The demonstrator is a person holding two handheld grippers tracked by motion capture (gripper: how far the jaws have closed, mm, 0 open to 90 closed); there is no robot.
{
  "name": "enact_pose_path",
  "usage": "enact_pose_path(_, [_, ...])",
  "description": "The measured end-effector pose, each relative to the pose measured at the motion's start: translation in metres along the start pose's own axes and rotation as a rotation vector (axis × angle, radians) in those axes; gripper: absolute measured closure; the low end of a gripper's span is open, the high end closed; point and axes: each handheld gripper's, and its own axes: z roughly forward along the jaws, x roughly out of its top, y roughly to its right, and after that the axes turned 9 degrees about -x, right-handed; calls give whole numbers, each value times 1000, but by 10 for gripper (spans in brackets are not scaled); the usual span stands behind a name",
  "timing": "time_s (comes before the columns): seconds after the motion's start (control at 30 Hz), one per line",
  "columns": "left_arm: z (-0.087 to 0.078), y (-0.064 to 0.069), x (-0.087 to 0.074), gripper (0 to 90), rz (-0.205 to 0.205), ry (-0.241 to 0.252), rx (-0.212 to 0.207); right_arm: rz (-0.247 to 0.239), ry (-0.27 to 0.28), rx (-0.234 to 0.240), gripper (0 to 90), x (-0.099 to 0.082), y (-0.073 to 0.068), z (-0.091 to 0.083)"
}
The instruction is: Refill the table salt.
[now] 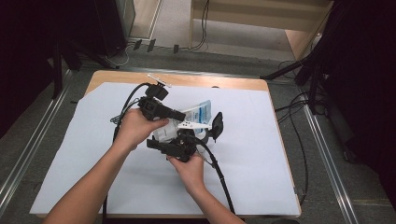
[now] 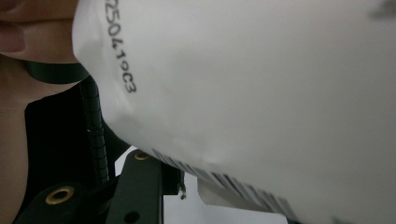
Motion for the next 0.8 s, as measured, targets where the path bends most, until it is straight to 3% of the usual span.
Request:
enact_pose_path(0.4, [-1,-1,-2,887,-6,-9,17,-16,4,-31,550,-3,-3,-6])
enact_pose_path(0.57, [2,1,-1,883,0,-8,9,-12,13,-38,610,-3,-6,-7])
enact_pose_path(0.8, [1,5,0,854,6,1,-8,34,38,10,649,-4,-4,-8])
